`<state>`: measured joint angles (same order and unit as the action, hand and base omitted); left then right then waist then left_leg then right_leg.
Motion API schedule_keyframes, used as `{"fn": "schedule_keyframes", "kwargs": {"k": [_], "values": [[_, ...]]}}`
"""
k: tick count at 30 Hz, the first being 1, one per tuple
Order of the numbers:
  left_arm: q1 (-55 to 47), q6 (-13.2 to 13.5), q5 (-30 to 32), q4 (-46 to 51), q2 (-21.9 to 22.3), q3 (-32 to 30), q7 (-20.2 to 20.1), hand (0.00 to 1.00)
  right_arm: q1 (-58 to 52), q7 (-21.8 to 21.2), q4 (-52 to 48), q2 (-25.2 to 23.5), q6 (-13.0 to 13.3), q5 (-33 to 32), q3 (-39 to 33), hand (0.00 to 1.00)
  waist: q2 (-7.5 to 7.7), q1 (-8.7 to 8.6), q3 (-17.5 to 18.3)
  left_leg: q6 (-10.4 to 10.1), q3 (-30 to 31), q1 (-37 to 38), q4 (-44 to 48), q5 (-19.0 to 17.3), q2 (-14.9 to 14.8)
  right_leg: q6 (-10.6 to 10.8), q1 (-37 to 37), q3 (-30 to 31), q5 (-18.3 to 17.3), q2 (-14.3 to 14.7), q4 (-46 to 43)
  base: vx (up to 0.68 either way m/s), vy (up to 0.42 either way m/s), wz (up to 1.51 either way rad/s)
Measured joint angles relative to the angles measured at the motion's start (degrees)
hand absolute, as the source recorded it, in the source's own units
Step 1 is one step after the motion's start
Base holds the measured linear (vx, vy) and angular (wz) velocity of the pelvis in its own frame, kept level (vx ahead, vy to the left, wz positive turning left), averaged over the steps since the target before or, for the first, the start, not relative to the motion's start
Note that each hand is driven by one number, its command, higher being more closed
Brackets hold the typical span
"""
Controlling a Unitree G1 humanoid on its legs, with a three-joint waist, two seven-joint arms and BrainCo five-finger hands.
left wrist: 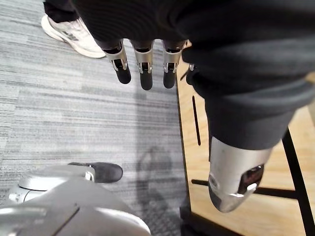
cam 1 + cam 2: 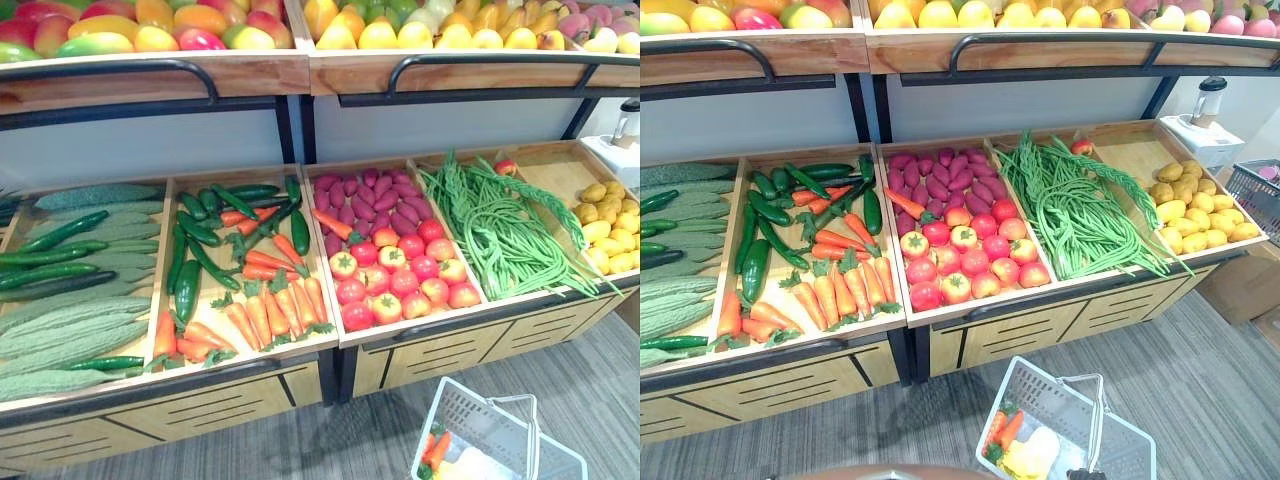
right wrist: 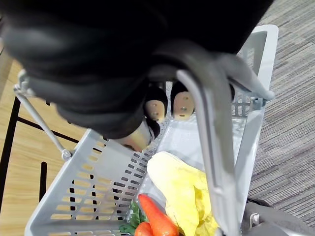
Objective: Pick vegetable in the basket
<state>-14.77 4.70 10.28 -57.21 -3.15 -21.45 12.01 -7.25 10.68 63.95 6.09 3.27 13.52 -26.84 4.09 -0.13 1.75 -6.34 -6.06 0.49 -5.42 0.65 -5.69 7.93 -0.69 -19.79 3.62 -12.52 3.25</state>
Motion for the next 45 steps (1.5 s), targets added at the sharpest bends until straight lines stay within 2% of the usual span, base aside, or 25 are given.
{"fn": "schedule_keyframes", "kwargs": {"k": [8,10,13,15,16,17,18,19,20,22,24,25,26,27,30,31,32,34,37,38,40,41,42,44,45], "values": [[0.1,0.2,0.1,-1.0,-1.7,4.9,-0.7,0.00,0.9,0.0,0.0,0.0,0.0,0.0,0.3,1.00,0.37,-0.53,-1.1,0.0,-1.8,2.5,0.3,-1.5,0.3,0.1,-0.1,1.8,-2.1,-0.9,-3.6,0.03,0.007,-0.10],[0.0,0.2,0.1,-1.0,-2.2,5.5,-0.6,0.00,1.5,0.2,-0.1,0.0,0.0,-0.2,-0.9,1.00,1.12,-0.86,-3.3,0.8,-3.0,2.3,7.8,-6.5,0.7,-0.1,-1.1,3.6,-5.3,-2.8,-10.4,-0.01,0.061,-0.22],[0.3,0.2,0.1,-1.1,-2.7,7.1,-0.4,0.00,1.7,0.3,-0.4,0.0,0.8,-0.5,-1.9,1.00,0.96,-0.93,-4.0,1.4,-5.5,-1.3,17.2,-11.9,0.1,-0.2,-3.2,7.2,-5.5,-3.2,-13.4,-0.06,0.078,-0.60],[0.8,0.2,0.1,-1.3,-3.7,7.7,0.1,0.00,3.1,0.4,-0.4,-0.4,0.9,-0.8,-1.6,1.00,0.84,-0.76,-4.4,2.3,-9.9,-2.4,21.1,-14.4,-1.2,-2.2,-6.1,10.4,-1.3,-2.0,-13.0,-0.11,0.176,-1.18],[1.3,0.2,0.1,-1.4,-4.0,7.4,0.4,0.00,4.4,0.4,-0.5,-0.4,0.9,-1.1,-0.5,1.00,0.32,-0.55,-4.9,3.2,-13.7,-2.4,21.2,-14.5,-2.3,-4.6,-8.1,10.5,4.9,-0.4,-10.0,-0.24,0.194,-1.67],[1.6,0.3,0.3,-1.4,-3.9,7.6,0.6,0.00,6.2,0.4,-0.7,-0.5,0.9,-1.1,0.9,1.00,-1.54,0.38,-5.9,4.6,-18.7,-2.1,19.7,-13.6,-4.6,-6.4,-8.5,7.2,6.8,0.4,-9.7,-0.23,0.159,-1.64],[2.1,0.3,0.6,-0.9,-4.0,7.6,0.7,0.00,6.5,0.4,-0.9,-0.6,0.9,-1.1,1.1,1.00,-1.21,0.23,-6.6,4.9,-20.3,-2.1,19.4,-13.3,-4.7,-7.6,-9.7,2.8,3.0,-0.6,-16.4,-0.22,0.127,-1.30],[2.5,0.3,1.6,0.2,-4.2,7.7,0.9,0.00,6.6,0.5,-1.4,-0.4,0.9,-1.1,1.3,1.00,-0.99,0.19,-7.5,5.4,-22.3,-1.6,18.7,-12.9,-4.6,-8.9,-10.5,-2.9,-3.6,-2.9,-26.8,-0.15,0.142,-1.09],[2.6,0.3,1.9,0.4,-4.4,7.7,0.9,0.00,6.6,0.8,-1.2,-0.2,0.8,-1.0,1.3,1.00,-0.61,0.51,-8.2,5.8,-25.7,0.1,17.4,-12.3,-4.5,-9.8,-9.1,-7.7,-7.5,-4.9,-35.7,-0.14,0.146,-1.50],[1.3,0.2,1.9,0.2,-4.0,7.8,1.0,0.00,6.9,0.9,-1.4,-0.3,1.1,-0.9,2.7,1.00,-0.58,0.63,-8.2,6.1,-31.5,1.7,16.2,-11.7,-4.7,-10.5,-5.5,-12.2,-8.7,-6.9,-41.4,-0.09,0.064,-1.62],[1.2,0.2,1.9,0.2,-3.9,7.7,1.0,0.00,7.6,0.9,-1.3,-0.3,1.3,-0.2,3.2,1.00,-0.30,0.92,-8.2,6.1,-38.1,1.7,17.0,-11.7,-5.2,-9.7,-1.8,-15.5,-8.7,-9.2,-39.2,-0.07,-0.048,-1.74],[1.7,0.2,1.8,0.2,-3.8,7.7,1.0,0.00,7.9,0.9,-1.3,-0.2,1.2,0.0,3.1,1.00,-0.25,1.25,-8.3,6.0,-41.7,1.5,17.9,-11.6,-6.0,-8.1,-1.0,-17.9,-9.6,-8.5,-35.0,-0.10,-0.136,-1.66],[1.9,0.2,1.7,0.3,-3.5,7.7,0.9,0.00,7.9,0.9,-1.2,0.1,1.1,0.0,3.0,1.00,-1.02,1.18,-8.6,5.7,-43.8,1.7,17.6,-11.3,-6.7,-7.9,-1.1,-19.6,-9.8,-7.3,-31.9,-0.14,-0.209,-1.61],[2.4,0.3,1.7,0.1,-2.6,8.1,0.7,0.00,7.7,1.0,-0.9,0.7,0.9,0.0,3.2,1.00,-2.62,1.12,-8.3,5.3,-46.2,1.0,17.7,-11.1,-8.4,-7.3,-1.1,-19.8,-10.9,-5.0,-28.2,-0.13,-0.206,-1.25],[3.3,1.0,1.7,-0.1,-2.4,8.8,0.6,0.00,7.1,1.3,-0.4,0.9,0.6,0.1,5.2,1.00,-1.14,0.92,-8.2,4.7,-53.3,0.4,20.7,-10.8,-9.8,-3.5,-3.0,-21.1,-14.6,-6.5,-24.3,-0.05,-0.273,-1.17],[4.4,0.9,1.8,-0.8,-2.4,8.7,0.6,0.00,7.2,1.4,-0.2,1.1,0.5,0.1,5.7,1.00,-1.86,0.93,-8.6,4.4,-54.9,-0.3,23.3,-10.8,-12.6,-2.6,-3.2,-20.3,-15.0,-3.3,-20.7,0.00,-0.405,-1.21],[4.7,0.9,1.8,-1.1,-2.3,8.7,0.6,0.00,7.1,1.4,-0.3,1.3,0.5,0.1,6.3,1.00,-2.44,0.57,-8.8,4.1,-55.1,-0.3,24.1,-10.5,-13.9,-3.8,-3.1,-19.5,-13.9,-1.5,-19.3,-0.02,-0.345,-0.97],[4.8,0.9,1.8,-1.5,-1.9,8.7,0.7,0.00,5.2,1.6,-0.6,1.8,0.5,0.1,7.3,1.00,-3.51,-0.37,-8.3,3.9,-54.4,0.3,27.6,-8.8,-18.3,-5.0,-1.7,-17.3,-13.2,3.2,-15.4,-0.04,-0.278,-0.71],[4.6,1.0,1.7,-1.7,-1.8,8.7,0.8,0.00,3.2,2.5,-2.4,2.4,0.7,0.1,8.8,1.00,-3.81,-1.29,-8.1,3.7,-53.7,1.9,32.2,-5.4,-21.5,-6.1,0.2,-14.6,-12.6,5.3,-13.0,-0.01,-0.194,-0.58],[4.5,1.0,1.7,-1.4,-1.6,8.8,0.9,0.00,2.7,2.6,-3.0,2.7,1.1,0.1,10.0,1.00,-3.52,-1.12,-8.3,3.0,-49.2,1.2,34.7,-3.4,-21.9,-7.0,0.7,-12.0,-12.0,5.5,-11.8,-0.05,-0.121,-0.96],[4.3,1.2,1.7,-1.2,-1.1,8.8,1.4,0.00,3.5,2.5,-3.4,3.3,1.1,0.2,11.6,1.00,-3.52,-0.84,-8.5,0.4,-32.6,-1.1,31.9,-5.4,-15.9,-7.2,0.4,-7.1,-11.0,4.7,-11.0,-0.05,-0.047,-1.20],[3.9,1.3,1.7,-1.0,-0.8,8.8,1.4,0.00,3.9,2.5,-3.5,3.7,1.2,0.3,12.3,1.00,-3.52,-0.69,-8.5,-0.2,-25.0,-1.4,29.7,-6.9,-12.2,-7.1,0.1,-4.5,-10.5,4.6,-10.8,-0.04,0.089,-1.43],[3.7,1.4,1.4,-0.9,-0.5,8.8,1.4,0.00,4.2,2.5,-3.6,3.8,1.4,0.7,13.3,1.00,-3.53,0.37,-8.5,-1.2,-15.6,-1.3,26.1,-9.2,-7.4,-7.0,-0.5,-0.9,-9.6,4.9,-10.2,-0.03,0.082,-1.40],[3.5,1.5,1.1,-0.6,-0.2,8.9,1.5,0.00,4.7,1.9,-3.5,3.9,2.2,0.8,13.9,1.00,-3.88,0.95,-8.6,-2.0,-4.0,-1.5,20.8,-10.4,-1.9,-6.5,-1.6,3.7,-8.3,5.9,-9.4,-0.07,0.175,-1.41],[3.4,1.7,1.1,-0.1,-0.1,9.3,1.4,0.00,4.9,1.4,-3.5,4.1,2.5,1.2,14.0,1.00,-4.55,1.33,-9.1,-1.0,0.5,-1.9,18.4,-10.9,-0.3,-6.0,-2.5,6.3,-7.6,7.0,-9.0,-0.09,0.228,-1.29]]}}
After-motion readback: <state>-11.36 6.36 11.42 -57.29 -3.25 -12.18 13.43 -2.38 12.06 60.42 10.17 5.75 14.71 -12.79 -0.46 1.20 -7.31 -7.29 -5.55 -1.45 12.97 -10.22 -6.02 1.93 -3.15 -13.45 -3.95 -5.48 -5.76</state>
